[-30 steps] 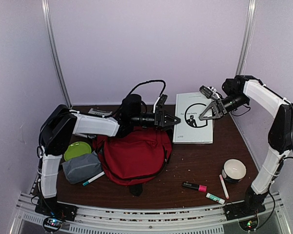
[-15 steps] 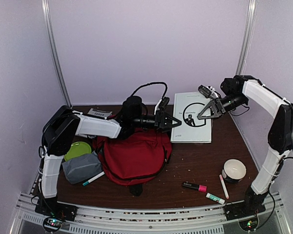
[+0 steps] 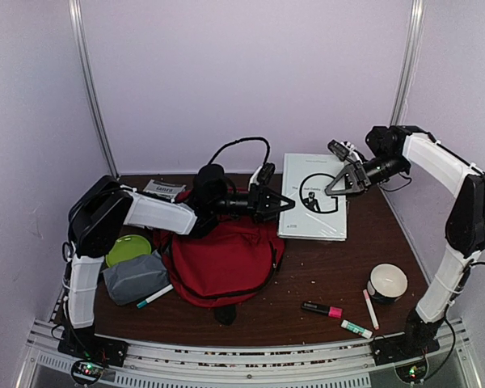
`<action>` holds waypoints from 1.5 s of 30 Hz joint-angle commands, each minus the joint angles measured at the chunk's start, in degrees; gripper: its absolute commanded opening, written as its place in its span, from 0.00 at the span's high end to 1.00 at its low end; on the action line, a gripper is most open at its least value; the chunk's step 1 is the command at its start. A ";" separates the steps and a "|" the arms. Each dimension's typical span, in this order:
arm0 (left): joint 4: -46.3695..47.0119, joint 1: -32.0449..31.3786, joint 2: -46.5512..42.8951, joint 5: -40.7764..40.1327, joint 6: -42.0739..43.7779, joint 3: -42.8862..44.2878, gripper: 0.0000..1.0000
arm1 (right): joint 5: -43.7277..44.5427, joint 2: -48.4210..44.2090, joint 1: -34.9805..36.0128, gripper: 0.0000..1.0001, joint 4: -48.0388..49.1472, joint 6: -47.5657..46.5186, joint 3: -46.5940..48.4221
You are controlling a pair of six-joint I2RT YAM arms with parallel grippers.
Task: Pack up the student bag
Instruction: Pass from the right arm to the left, then open the largest pocket of the student bag.
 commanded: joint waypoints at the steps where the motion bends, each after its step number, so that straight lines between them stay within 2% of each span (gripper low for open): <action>1: 2.23 2.12 -8.69 0.97 5.03 -4.09 0.99 | 6.47 -7.00 -2.73 0.38 6.00 5.45 -3.05; 7: -31.01 4.59 -21.15 -2.86 28.51 -6.32 1.00 | 10.58 -12.31 -8.98 0.33 7.18 5.40 -5.53; 11: -52.74 5.82 -29.01 -7.18 38.42 -5.50 1.00 | 11.73 -16.97 -9.10 0.34 9.32 3.46 -8.99; 14: -64.96 6.79 -34.92 -11.41 43.02 -6.30 1.00 | 11.86 -21.03 -7.14 0.35 14.26 3.59 -12.47; 17: -74.12 8.70 -40.79 -12.97 45.80 -8.59 1.00 | 18.30 -24.12 -0.64 0.38 18.82 3.30 -15.08; 20: -81.13 10.90 -47.11 -13.17 47.48 -10.96 1.00 | 25.03 -25.65 7.41 0.42 24.33 3.19 -17.70; 25: -95.48 14.52 -56.86 -15.56 50.67 -12.28 1.00 | 35.56 -22.77 21.46 0.46 27.54 -1.92 -18.56; 31: -109.97 17.03 -65.75 -22.23 52.44 -16.19 1.00 | 48.49 -16.64 36.19 0.42 36.71 -7.20 -21.83; 38: -111.63 17.73 -77.13 -22.55 48.28 -25.07 1.00 | 53.67 -5.13 48.61 0.40 39.60 -8.54 -17.82; 45: -116.72 18.01 -85.80 -23.47 45.64 -29.93 1.00 | 55.62 3.25 54.01 0.38 42.26 -8.58 -14.94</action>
